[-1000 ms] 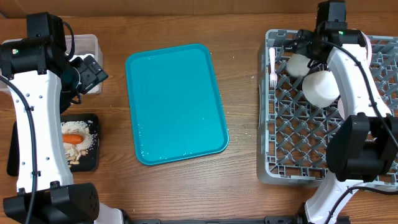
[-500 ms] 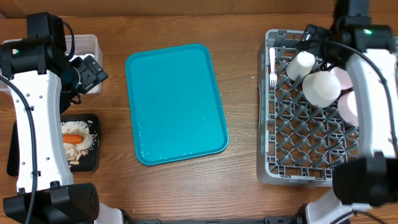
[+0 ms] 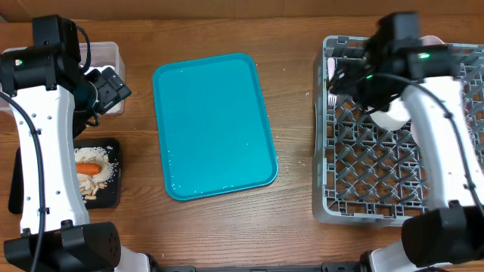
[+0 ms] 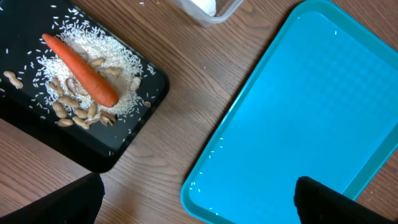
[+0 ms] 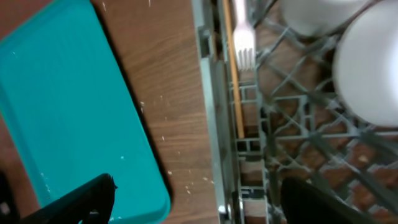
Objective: Sort waste into correct bins and load items into the dishwasher rack
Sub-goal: 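Set the cup down in the rack and open the right gripper, then withdraw the right gripper to the rack's left side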
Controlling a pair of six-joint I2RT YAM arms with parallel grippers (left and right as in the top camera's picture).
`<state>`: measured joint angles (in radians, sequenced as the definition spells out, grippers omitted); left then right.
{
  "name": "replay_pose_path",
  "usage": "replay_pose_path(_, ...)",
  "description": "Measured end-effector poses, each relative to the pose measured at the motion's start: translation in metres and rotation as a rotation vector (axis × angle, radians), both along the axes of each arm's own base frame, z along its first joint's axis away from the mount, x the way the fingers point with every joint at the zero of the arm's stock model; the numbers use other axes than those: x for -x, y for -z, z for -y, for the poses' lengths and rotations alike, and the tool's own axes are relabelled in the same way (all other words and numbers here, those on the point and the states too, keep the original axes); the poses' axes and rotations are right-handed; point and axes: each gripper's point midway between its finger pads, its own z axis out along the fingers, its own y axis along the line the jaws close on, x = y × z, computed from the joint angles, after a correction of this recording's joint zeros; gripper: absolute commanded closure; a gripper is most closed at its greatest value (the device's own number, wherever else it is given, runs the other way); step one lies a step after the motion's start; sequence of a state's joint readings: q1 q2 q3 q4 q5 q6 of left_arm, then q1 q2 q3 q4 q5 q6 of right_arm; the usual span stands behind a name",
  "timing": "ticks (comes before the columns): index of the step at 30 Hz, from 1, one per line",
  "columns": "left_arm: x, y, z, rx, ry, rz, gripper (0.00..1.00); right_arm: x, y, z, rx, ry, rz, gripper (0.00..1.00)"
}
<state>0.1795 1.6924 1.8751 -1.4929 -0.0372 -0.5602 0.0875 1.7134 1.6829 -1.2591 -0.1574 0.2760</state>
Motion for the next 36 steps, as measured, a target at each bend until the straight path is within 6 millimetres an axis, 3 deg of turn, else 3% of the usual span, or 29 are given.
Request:
replay_pose_path(7,0.0,0.0,0.0,0.0,0.0,0.0,0.0,-0.001,0.053,-0.014,0.011,-0.04,-0.023,0.11)
replay_pose_path(13,0.0,0.0,0.0,0.0,0.0,0.0,0.0,0.006,0.083,-0.014,0.009,-0.045,-0.045,0.24)
replay_pose_path(29,0.0,0.0,0.0,0.0,0.0,0.0,0.0,0.016,0.129,-0.017,-0.005,-0.059,-0.12,0.66)
replay_pose_path(36,0.0,0.0,0.0,0.0,0.0,0.0,0.0,0.021,0.135,-0.015,0.008,-0.059,-0.147,0.7)
